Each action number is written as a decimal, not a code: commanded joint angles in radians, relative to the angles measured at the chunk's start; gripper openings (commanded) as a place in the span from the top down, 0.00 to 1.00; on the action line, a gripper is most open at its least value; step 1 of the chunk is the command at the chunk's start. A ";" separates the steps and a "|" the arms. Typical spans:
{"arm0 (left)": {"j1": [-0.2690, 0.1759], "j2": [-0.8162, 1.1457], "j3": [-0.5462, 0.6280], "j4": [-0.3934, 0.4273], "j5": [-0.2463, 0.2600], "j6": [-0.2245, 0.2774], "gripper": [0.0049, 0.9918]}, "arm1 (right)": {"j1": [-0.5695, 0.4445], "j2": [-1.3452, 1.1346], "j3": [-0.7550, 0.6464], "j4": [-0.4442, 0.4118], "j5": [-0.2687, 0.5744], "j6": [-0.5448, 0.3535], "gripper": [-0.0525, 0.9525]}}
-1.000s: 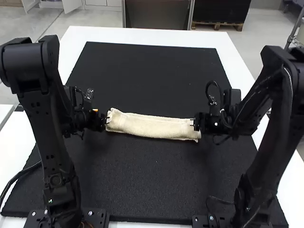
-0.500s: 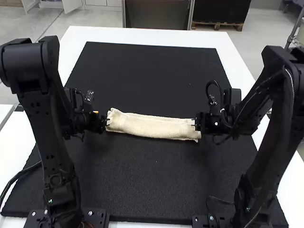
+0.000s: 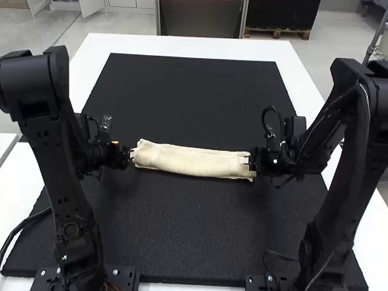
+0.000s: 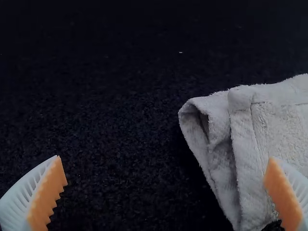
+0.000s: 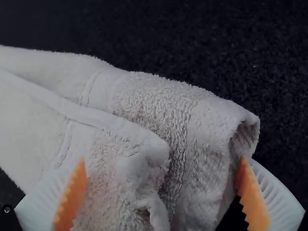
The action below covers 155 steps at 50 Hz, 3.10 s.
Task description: Fold the towel.
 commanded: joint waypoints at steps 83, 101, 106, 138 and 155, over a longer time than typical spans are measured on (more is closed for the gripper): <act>0.012 -0.033 -0.003 0.010 0.040 0.008 0.03 | 0.006 -0.071 -0.001 -0.001 -0.046 -0.017 0.97; 0.012 -0.033 -0.003 0.010 0.041 0.008 0.03 | 0.001 -0.002 -0.004 0.001 -0.024 -0.030 0.55; 0.012 -0.033 -0.005 0.010 0.041 0.008 0.03 | 0.003 -0.004 -0.001 0.001 -0.024 -0.028 0.39; 0.012 -0.033 -0.006 0.009 0.043 0.011 0.03 | -0.054 -0.073 -0.008 -0.002 -0.017 -0.040 0.11; 0.012 -0.033 -0.006 0.006 0.044 0.011 0.03 | -0.048 -0.059 -0.015 -0.002 -0.017 -0.034 0.11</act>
